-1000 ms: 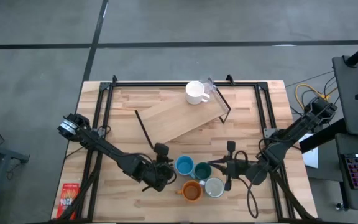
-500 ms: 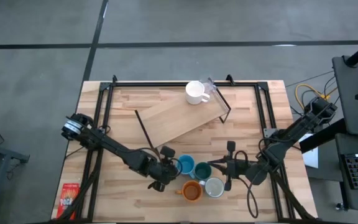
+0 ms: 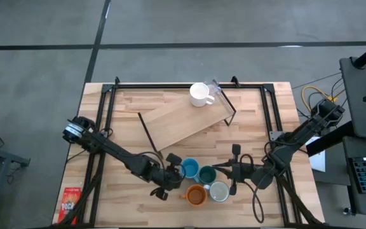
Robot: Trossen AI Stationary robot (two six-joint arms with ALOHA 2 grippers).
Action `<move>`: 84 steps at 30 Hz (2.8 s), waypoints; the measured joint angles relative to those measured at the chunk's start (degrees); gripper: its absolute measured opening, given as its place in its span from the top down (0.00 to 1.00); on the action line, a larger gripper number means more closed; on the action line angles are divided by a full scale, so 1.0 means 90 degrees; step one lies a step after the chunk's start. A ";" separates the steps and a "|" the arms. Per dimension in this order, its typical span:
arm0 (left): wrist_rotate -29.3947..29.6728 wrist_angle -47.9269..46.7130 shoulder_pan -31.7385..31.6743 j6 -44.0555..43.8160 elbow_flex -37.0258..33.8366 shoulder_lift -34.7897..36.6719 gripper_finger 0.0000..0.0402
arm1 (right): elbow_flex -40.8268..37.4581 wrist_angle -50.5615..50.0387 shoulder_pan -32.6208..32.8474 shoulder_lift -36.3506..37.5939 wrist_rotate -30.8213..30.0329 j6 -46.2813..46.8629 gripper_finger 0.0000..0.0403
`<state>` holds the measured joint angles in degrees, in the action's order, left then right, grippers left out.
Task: Stack small to large cups/mugs on shelf
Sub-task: Put the orange mug on the shelf
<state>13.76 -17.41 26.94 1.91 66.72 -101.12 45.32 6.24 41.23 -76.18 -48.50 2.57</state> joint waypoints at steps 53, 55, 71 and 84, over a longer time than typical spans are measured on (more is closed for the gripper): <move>0.0784 0.0009 0.0160 -0.0003 0.0090 0.0000 0.77 | -0.0061 0.0024 -0.0533 -0.0599 0.0554 -0.0960 0.55; 0.0873 0.0005 0.0161 -0.0007 0.0105 0.0000 0.77 | -0.0061 0.0056 -0.0537 -0.0595 0.0554 -0.0961 0.52; 0.1614 -0.0374 0.0276 0.0052 0.0231 0.0001 0.77 | -0.0061 0.0066 -0.0532 -0.0595 0.0555 -0.0957 0.48; 0.2841 -0.0296 0.0514 0.0777 0.0240 0.0061 0.77 | -0.0061 0.0066 -0.0532 -0.0595 0.0555 -0.0878 0.48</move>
<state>39.33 -20.08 31.56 8.91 68.88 -100.57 44.77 6.83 36.45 -81.54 -43.51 -5.34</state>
